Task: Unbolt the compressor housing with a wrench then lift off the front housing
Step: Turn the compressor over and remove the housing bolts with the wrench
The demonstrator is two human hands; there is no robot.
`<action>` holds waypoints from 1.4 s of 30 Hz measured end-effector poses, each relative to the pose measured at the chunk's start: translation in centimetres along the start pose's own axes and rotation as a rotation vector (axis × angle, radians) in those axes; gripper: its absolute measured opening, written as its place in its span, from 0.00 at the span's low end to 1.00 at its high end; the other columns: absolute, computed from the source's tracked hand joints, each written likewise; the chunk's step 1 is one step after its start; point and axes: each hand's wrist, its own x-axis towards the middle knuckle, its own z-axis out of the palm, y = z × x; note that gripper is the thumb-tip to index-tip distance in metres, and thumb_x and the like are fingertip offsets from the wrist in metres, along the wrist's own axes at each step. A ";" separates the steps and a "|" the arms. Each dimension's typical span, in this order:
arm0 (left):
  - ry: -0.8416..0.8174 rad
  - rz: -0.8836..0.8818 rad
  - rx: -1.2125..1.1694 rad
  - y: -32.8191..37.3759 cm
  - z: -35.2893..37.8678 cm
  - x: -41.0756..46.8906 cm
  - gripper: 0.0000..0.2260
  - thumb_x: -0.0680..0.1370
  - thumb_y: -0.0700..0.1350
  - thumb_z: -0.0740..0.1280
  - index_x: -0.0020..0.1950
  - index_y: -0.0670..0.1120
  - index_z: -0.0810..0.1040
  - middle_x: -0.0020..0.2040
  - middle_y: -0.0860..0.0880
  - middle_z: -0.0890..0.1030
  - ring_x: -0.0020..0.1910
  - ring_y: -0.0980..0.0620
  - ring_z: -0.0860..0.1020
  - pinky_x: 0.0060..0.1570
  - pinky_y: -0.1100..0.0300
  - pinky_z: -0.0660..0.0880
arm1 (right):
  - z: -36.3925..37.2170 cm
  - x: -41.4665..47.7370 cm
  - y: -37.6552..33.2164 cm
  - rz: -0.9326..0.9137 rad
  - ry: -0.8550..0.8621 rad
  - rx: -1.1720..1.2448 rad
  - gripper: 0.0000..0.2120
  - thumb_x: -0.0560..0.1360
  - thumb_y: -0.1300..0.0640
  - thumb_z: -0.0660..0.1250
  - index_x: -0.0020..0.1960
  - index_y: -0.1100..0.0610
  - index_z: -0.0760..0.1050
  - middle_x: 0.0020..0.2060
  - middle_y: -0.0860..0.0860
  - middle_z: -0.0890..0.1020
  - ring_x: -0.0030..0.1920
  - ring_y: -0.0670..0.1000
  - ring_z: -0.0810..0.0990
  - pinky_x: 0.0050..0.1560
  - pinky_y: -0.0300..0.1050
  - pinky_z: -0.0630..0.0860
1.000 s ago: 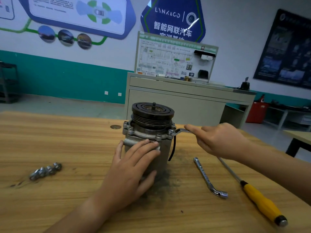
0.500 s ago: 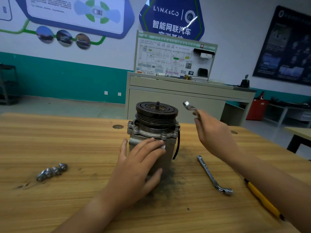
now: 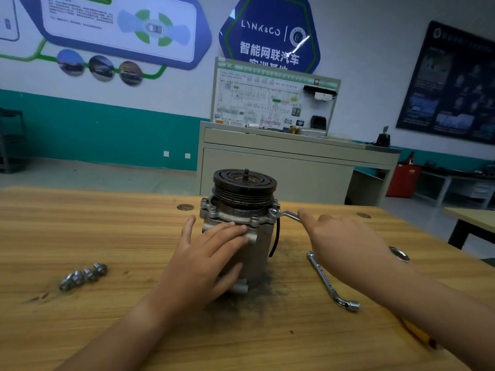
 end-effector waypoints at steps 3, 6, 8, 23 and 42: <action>0.054 0.006 0.040 0.3 -0.2 0.6 0.14 0.74 0.49 0.61 0.56 0.47 0.79 0.56 0.49 0.81 0.57 0.51 0.78 0.59 0.32 0.62 | -1.4 0.7 -1.1 -0.037 -0.087 -0.105 0.23 0.77 0.67 0.57 0.70 0.66 0.54 0.33 0.54 0.70 0.29 0.51 0.68 0.25 0.42 0.64; 0.108 0.005 0.083 1.5 -0.3 1.5 0.12 0.74 0.47 0.62 0.47 0.45 0.83 0.50 0.48 0.83 0.52 0.50 0.80 0.60 0.33 0.65 | -2.2 0.8 -1.2 -0.047 -0.112 -0.141 0.21 0.77 0.67 0.58 0.68 0.67 0.57 0.46 0.56 0.77 0.39 0.54 0.75 0.34 0.43 0.69; 0.106 0.024 0.097 2.1 -0.3 1.5 0.11 0.74 0.47 0.63 0.46 0.44 0.83 0.50 0.48 0.83 0.54 0.50 0.79 0.59 0.32 0.66 | -2.5 0.8 -1.1 -0.060 -0.114 -0.168 0.19 0.77 0.66 0.58 0.67 0.65 0.60 0.45 0.55 0.77 0.37 0.52 0.72 0.33 0.42 0.70; 0.055 -0.747 -0.396 -0.5 -0.3 0.1 0.29 0.76 0.55 0.63 0.74 0.50 0.58 0.74 0.52 0.58 0.72 0.55 0.57 0.68 0.38 0.60 | 1.6 8.1 3.8 -0.302 0.097 -0.214 0.21 0.77 0.66 0.58 0.68 0.53 0.59 0.53 0.53 0.77 0.50 0.54 0.76 0.47 0.47 0.74; -0.015 -0.645 -0.431 -0.1 0.5 -0.5 0.31 0.74 0.52 0.64 0.75 0.51 0.56 0.73 0.56 0.57 0.68 0.62 0.56 0.67 0.56 0.58 | 1.8 -0.1 2.6 0.009 0.073 0.336 0.21 0.81 0.54 0.50 0.72 0.44 0.50 0.37 0.48 0.77 0.35 0.48 0.75 0.34 0.42 0.72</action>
